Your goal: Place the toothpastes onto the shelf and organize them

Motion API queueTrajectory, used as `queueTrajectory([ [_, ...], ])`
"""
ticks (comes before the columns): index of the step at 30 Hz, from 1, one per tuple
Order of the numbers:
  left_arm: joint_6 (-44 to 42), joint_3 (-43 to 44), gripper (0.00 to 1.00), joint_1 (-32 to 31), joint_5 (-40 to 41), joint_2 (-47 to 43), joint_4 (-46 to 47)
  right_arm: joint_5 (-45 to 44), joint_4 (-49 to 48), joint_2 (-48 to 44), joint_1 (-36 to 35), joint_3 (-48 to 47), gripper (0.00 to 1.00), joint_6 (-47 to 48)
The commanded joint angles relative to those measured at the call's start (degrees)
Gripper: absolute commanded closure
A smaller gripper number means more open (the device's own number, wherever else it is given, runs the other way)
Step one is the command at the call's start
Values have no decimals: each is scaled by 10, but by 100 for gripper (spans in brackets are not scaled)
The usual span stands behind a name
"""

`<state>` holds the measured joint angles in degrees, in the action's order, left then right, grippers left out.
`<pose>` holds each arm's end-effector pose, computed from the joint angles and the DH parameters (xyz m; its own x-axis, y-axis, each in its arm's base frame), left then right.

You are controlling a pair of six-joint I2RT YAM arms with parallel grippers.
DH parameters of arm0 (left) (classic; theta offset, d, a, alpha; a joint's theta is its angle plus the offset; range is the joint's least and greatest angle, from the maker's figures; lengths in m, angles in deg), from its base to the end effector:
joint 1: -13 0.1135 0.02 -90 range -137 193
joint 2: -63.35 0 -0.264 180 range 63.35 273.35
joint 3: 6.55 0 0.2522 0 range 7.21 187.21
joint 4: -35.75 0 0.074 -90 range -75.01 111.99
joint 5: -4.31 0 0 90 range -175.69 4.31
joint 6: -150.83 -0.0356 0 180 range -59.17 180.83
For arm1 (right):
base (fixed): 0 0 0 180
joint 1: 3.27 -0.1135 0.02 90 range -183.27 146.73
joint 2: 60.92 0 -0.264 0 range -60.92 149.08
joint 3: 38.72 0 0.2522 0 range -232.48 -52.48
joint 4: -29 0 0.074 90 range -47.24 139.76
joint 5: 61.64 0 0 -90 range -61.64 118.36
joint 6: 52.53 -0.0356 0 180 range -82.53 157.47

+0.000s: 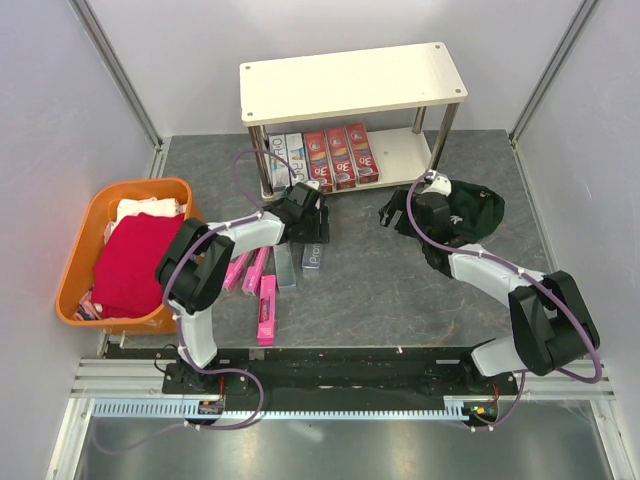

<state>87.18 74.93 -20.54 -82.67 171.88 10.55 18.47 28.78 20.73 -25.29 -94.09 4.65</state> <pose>0.3308 -0.2170 0.1625 -0.8235 0.0141 -0.5671 0.1778 0.9557 -0.2344 0.2858 0.1090 0.2151 -0.4649 0.3879 -0.7958 0.0305 0.9054 0.4235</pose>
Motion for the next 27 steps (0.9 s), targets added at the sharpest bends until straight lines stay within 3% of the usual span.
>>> queueTrajectory([
  [1,-11,11,34,-3,17,15,-12,36,14,-19,-2,7,8,-3],
  [7,-15,-4,50,-3,12,-23,-2,72,27,-32,-3,20,8,-10],
  [27,62,-57,54,60,-135,-156,113,171,0,-81,-50,38,2,-44],
])
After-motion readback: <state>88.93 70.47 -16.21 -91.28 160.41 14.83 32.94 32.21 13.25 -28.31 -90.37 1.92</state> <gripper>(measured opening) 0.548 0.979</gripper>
